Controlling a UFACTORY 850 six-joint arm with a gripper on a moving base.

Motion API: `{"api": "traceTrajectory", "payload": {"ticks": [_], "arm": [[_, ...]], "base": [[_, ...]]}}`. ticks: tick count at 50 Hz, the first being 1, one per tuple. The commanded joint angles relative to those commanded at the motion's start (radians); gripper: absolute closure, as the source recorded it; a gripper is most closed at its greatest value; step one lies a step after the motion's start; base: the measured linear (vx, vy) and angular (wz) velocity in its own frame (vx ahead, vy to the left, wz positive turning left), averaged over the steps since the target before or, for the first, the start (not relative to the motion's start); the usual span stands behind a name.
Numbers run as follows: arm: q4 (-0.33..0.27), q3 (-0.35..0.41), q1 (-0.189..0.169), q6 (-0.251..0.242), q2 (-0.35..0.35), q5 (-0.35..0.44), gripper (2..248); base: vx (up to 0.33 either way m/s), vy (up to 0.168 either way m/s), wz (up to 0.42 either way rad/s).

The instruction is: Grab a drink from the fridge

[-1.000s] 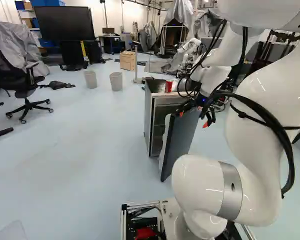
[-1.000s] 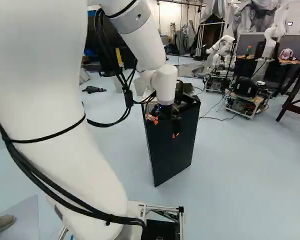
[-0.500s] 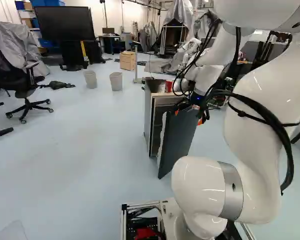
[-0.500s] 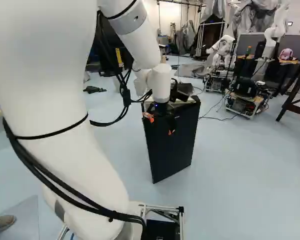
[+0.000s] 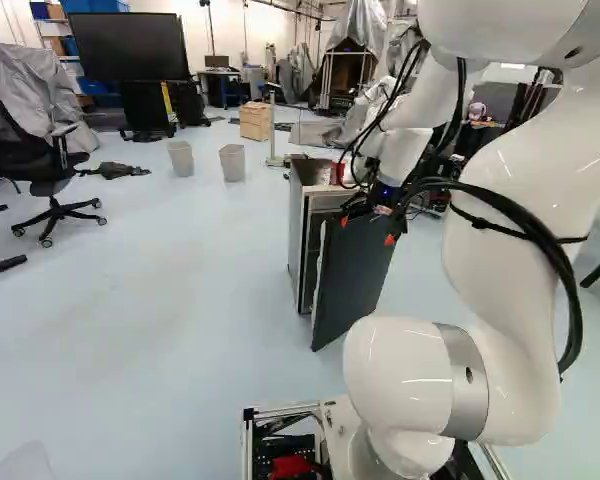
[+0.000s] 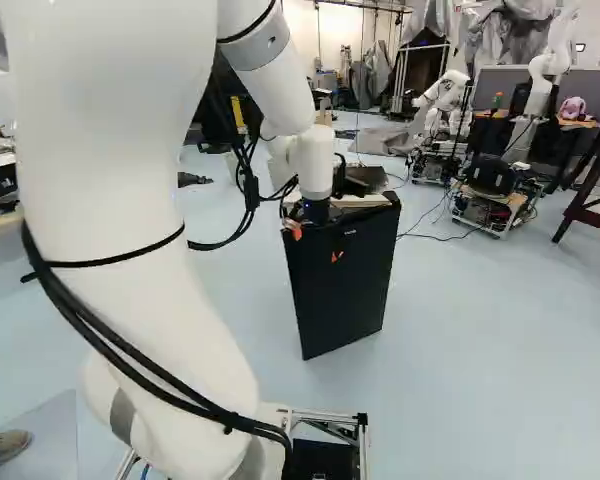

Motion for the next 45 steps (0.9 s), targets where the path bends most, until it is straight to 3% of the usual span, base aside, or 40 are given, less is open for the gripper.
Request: {"api": "traceTrajectory", "payload": {"ticks": [23,45], "arm": [[0.000,-0.058,0.047,0.000,-0.048,0.000,3],[-0.001,-0.017,0.041,0.000,-0.014,0.006,3]], "base": [[0.000,0.000,0.000],[0.000,0.000,0.000]]}}
